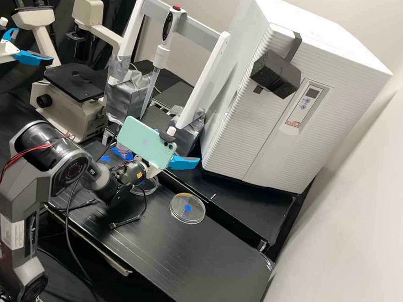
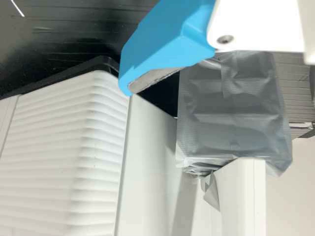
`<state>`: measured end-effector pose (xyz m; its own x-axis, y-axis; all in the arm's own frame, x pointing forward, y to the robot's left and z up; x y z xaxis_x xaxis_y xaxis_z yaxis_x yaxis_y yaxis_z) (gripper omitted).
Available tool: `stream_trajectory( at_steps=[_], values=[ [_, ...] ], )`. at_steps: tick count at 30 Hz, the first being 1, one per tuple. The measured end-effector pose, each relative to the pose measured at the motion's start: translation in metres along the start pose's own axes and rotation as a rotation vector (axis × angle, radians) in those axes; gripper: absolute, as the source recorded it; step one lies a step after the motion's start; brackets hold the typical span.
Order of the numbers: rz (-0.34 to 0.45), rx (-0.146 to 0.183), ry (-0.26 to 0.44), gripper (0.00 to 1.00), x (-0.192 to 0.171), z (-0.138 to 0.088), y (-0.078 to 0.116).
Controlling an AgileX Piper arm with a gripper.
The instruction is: Close the lid
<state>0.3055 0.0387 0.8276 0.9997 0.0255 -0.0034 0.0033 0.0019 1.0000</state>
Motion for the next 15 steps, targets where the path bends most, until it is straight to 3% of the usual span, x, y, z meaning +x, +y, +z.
stream_trajectory(
  at_steps=[9,15],
  values=[
    [0.0,0.0,0.0,1.0,0.0,0.0,0.0],
    [0.011,-0.004,-0.021,1.0,-0.015,0.013,0.009]
  ],
)
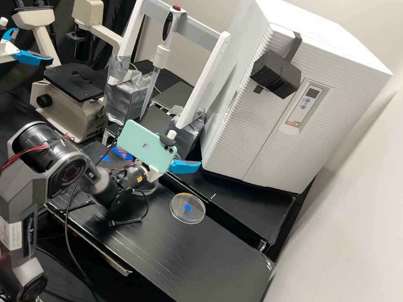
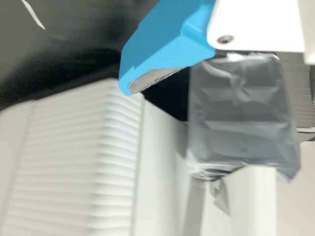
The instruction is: Close the lid
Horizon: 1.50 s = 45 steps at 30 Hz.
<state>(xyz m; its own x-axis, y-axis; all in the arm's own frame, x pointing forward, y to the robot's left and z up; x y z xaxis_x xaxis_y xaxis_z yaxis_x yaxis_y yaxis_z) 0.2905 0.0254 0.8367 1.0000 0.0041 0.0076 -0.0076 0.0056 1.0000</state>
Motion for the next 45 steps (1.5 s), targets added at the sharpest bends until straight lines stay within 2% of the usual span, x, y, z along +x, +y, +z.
stream_trajectory(
  at_steps=[4,12,16,20,28,32,37,45],
  values=[
    [0.053,0.019,-0.005,1.0,-0.021,0.01,0.014],
    [0.161,0.01,0.036,1.0,-0.072,0.022,0.04],
    [0.182,-0.012,0.041,1.0,-0.089,0.028,0.045],
    [0.184,-0.022,0.017,1.0,-0.101,0.037,0.047],
    [0.217,-0.015,-0.06,1.0,-0.113,0.054,0.057],
    [0.229,-0.003,-0.087,1.0,-0.117,0.059,0.057],
    [0.2,0.022,-0.117,1.0,-0.121,0.066,0.049],
    [0.153,0.017,-0.155,1.0,-0.125,0.073,0.036]
  ],
)
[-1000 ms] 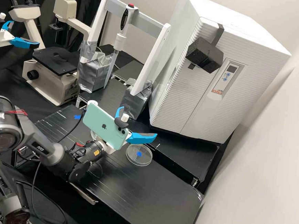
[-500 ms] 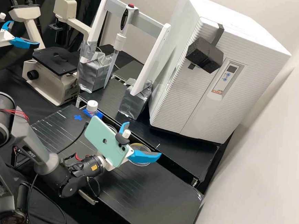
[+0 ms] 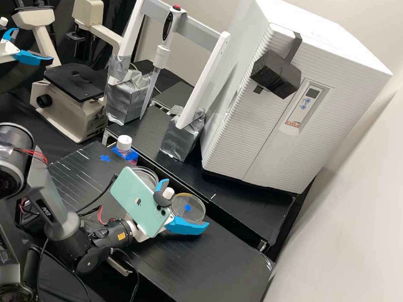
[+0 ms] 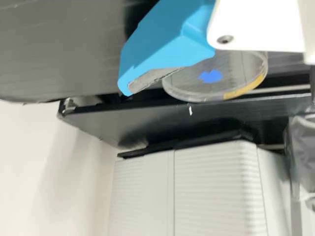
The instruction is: Close the lid
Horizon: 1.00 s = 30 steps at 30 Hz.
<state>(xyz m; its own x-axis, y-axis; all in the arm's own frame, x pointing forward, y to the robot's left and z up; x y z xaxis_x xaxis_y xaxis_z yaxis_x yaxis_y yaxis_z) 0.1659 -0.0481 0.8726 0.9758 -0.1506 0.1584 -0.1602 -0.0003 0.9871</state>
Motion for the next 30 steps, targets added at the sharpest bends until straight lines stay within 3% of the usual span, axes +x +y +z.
stream_trajectory(
  at_steps=[13,24,25,30],
  values=[
    [0.011,-0.04,-0.041,1.0,0.0,0.01,0.002],
    [0.012,-0.046,-0.041,1.0,0.001,0.014,0.0],
    [0.011,-0.046,-0.04,0.0,0.001,0.014,0.0],
    [0.009,-0.04,-0.038,0.0,0.002,0.015,-0.001]
  ],
)
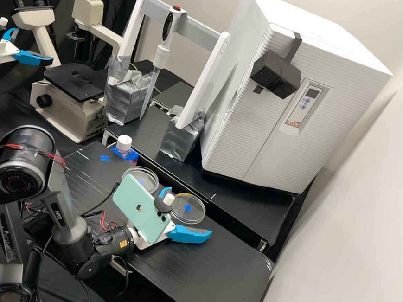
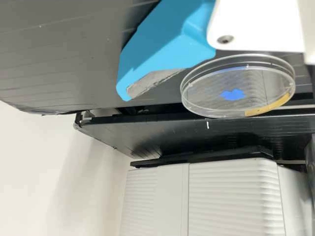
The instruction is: Close the lid
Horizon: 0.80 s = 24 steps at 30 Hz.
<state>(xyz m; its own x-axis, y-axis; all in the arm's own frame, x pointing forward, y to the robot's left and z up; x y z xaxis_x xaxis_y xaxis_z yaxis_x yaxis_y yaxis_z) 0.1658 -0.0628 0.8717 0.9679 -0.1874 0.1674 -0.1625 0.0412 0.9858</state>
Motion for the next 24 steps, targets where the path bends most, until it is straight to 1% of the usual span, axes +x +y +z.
stream_trajectory(
  at_steps=[13,24],
  values=[
    [-0.003,0.006,-0.001,0.0,0.0006,0.0011,-0.0009],
    [0.004,0.013,0.013,0.0,0.0012,0.0011,-0.0009]
  ],
)
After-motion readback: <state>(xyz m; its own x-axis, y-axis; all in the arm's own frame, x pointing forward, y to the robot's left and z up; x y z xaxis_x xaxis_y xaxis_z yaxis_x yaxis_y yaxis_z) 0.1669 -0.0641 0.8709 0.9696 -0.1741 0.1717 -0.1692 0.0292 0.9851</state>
